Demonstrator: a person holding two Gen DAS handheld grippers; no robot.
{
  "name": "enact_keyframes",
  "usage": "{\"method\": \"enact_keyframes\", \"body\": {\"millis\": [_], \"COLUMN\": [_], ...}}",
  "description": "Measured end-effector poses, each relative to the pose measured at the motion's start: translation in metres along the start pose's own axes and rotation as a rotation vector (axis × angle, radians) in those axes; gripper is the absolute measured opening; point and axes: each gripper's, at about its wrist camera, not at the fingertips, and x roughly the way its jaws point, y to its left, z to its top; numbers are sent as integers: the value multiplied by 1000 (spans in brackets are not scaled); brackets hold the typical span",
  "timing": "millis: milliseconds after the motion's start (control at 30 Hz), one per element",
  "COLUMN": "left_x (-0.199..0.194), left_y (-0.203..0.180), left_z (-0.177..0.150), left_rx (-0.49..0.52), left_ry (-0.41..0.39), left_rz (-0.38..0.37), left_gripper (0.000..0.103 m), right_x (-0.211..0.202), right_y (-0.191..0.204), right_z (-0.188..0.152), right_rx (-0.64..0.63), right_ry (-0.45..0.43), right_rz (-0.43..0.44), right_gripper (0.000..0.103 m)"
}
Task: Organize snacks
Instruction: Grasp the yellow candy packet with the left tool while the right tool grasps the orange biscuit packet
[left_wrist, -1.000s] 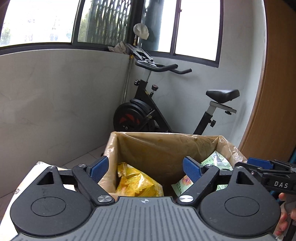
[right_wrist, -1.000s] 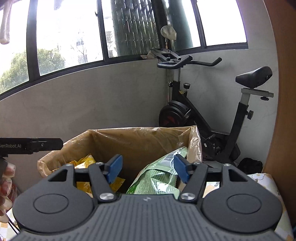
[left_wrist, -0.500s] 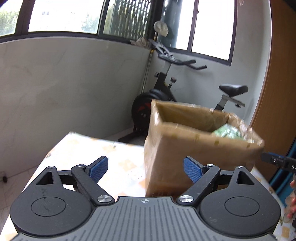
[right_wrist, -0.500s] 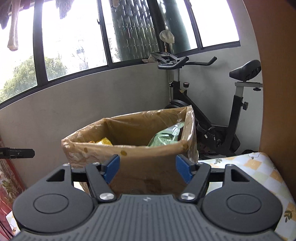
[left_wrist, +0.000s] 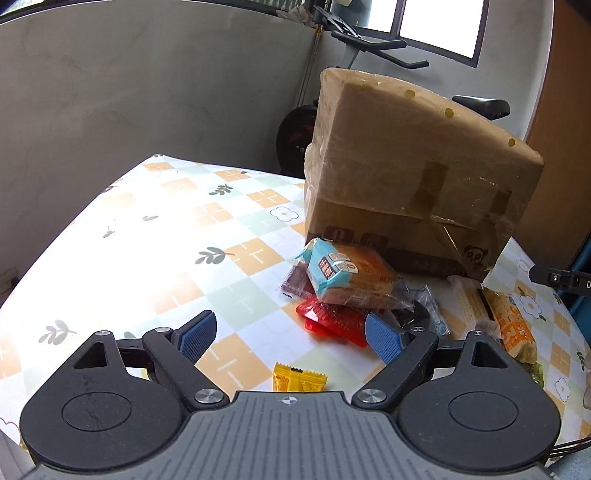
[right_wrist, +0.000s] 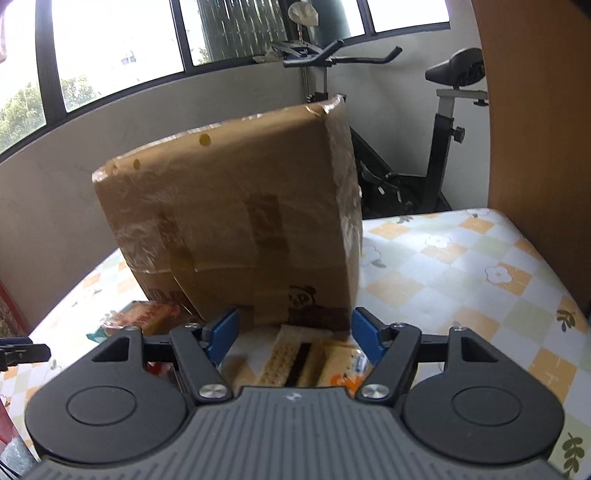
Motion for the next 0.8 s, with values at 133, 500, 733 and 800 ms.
{"method": "enact_keyframes", "body": {"millis": [133, 500, 733, 800], "left_x": [9, 33, 39, 38], "left_y": [1, -4, -12, -13], "left_z": [-13, -49, -62, -62], "left_rx": [16, 34, 71, 93], "left_ry": [31, 138, 159, 152], "left_rz": [7, 3, 73, 100], "left_gripper": [87, 84, 67, 45], "right_x": [11, 31, 33, 33], "right_y": [-8, -11, -12, -12], "right_z": [-15, -28, -30, -31], "right_rx": [16, 20, 28, 27], "right_ry": [57, 133, 145, 145], "right_rz": [-40, -73, -77, -76], "right_gripper": [63, 46, 43, 43]}}
